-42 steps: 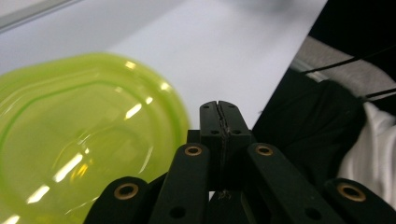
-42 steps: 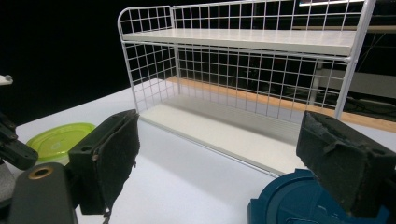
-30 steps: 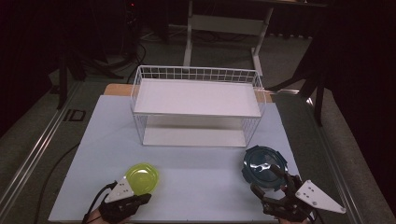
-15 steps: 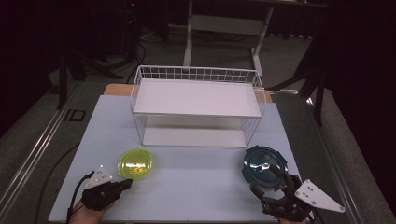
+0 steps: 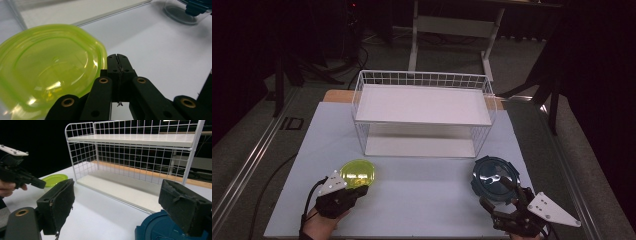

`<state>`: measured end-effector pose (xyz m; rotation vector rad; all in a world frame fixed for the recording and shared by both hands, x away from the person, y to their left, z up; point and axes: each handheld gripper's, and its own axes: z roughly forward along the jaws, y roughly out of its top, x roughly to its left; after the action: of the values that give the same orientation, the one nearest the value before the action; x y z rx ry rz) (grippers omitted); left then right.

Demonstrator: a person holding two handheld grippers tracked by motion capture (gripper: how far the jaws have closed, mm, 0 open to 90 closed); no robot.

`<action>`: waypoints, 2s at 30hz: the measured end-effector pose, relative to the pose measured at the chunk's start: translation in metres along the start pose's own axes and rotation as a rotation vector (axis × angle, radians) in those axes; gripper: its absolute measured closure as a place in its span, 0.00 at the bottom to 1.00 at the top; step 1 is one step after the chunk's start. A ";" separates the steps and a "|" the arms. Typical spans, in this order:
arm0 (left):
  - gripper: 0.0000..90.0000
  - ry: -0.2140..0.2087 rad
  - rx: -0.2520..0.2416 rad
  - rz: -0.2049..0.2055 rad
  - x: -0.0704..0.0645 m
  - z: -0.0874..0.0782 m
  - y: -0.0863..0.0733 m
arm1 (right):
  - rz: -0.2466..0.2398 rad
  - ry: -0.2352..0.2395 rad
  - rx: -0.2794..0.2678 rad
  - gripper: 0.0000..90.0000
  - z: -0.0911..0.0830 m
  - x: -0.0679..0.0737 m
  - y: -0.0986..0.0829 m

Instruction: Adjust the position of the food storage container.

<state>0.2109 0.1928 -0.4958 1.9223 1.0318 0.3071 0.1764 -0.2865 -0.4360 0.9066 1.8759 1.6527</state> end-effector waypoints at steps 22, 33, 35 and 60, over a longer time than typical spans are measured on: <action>0.99 0.100 -0.002 -0.043 0.011 0.003 -0.001 | -0.004 0.001 0.003 0.14 -0.001 -0.001 0.000; 0.99 0.191 -0.029 -0.128 0.034 -0.009 -0.009 | -0.001 0.004 0.010 0.14 -0.001 -0.002 -0.001; 0.99 0.189 -0.040 -0.138 0.036 -0.010 -0.010 | -0.003 0.003 0.009 0.14 -0.001 -0.002 -0.001; 0.50 0.021 -0.297 -0.038 0.004 -0.032 0.007 | 0.094 -0.091 0.115 0.43 -0.021 -0.069 -0.005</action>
<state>0.1992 0.2132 -0.4729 1.6343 0.9760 0.4344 0.2062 -0.3527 -0.4431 1.1141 1.9082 1.5428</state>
